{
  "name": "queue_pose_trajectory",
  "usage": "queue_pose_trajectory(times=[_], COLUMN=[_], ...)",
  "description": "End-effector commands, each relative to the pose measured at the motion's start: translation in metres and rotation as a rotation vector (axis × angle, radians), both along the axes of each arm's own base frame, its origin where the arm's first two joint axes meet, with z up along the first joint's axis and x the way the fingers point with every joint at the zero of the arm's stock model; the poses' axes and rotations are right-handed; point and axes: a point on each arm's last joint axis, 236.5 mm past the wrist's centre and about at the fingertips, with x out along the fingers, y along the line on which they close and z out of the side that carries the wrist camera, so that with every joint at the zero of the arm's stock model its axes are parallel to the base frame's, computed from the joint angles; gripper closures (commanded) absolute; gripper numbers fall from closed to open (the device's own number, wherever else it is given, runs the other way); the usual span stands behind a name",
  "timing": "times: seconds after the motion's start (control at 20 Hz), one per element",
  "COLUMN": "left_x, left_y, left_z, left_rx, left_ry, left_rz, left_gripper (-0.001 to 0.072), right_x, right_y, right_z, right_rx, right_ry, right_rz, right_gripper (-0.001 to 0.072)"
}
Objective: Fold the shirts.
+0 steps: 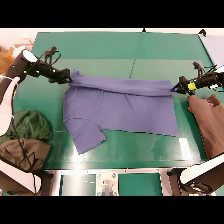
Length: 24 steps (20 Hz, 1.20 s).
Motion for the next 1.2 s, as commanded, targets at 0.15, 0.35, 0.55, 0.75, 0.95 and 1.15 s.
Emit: queue_pose_trajectory(times=[0.15,0.35,0.55,0.75,0.95,1.15], left_x=[-0.034,-0.048,-0.102,-0.172,-0.238,-0.273], left_y=[-0.004,-0.008,-0.012,-0.009,0.027,0.028], left_z=[-0.033,-0.032,-0.022,-0.008,-0.011,-0.021], left_rx=[0.025,0.007,-0.015,-0.007,0.171,0.163], left_ry=[0.135,0.19,0.421,0.606,0.521,0.362], left_rz=[-0.023,-0.041,-0.105,-0.149,-0.12,0.104], left_gripper=[0.0685,0.0684,0.03,0.0302,0.0302,0.0016], right_x=[-0.029,-0.035,-0.068,-0.104,-0.162,-0.243], right_y=[-0.002,0.0,-0.002,-0.007,-0.002,0.028], right_z=[-0.014,-0.014,-0.007,0.027,0.046,0.013], right_rx=[-0.062,-0.052,-0.067,-0.138,-0.164,-0.161], right_ry=[0.153,0.221,0.371,0.394,0.318,0.323], right_rz=[0.014,-0.048,-0.053,-0.04,-0.149,-0.268], right_gripper=[0.0697,0.0562,0.0429,0.0642,0.0639,0.0392])
